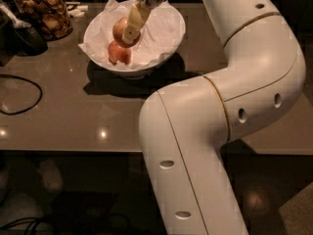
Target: Pick apple from white bowl
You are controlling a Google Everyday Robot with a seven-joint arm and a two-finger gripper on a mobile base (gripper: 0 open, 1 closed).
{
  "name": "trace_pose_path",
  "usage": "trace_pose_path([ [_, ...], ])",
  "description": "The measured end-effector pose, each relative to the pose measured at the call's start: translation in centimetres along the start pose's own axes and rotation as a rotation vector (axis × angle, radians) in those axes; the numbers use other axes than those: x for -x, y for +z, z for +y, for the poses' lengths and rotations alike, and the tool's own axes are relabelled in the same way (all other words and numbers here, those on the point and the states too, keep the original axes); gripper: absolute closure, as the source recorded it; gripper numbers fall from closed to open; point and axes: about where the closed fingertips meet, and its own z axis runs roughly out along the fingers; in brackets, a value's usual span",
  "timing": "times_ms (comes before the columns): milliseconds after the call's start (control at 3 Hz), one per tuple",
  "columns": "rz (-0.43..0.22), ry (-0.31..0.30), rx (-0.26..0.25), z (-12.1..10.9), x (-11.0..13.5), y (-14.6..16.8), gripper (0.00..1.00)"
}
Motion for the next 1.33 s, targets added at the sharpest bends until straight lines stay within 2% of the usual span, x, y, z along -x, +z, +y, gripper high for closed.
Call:
trace_pose_path([
  [667, -0.047, 0.049, -0.006, 1.4, 0.4, -3.0, 1.00],
  [1333, -0.075, 0.062, -0.005, 2.5, 0.9, -4.8, 1.00],
])
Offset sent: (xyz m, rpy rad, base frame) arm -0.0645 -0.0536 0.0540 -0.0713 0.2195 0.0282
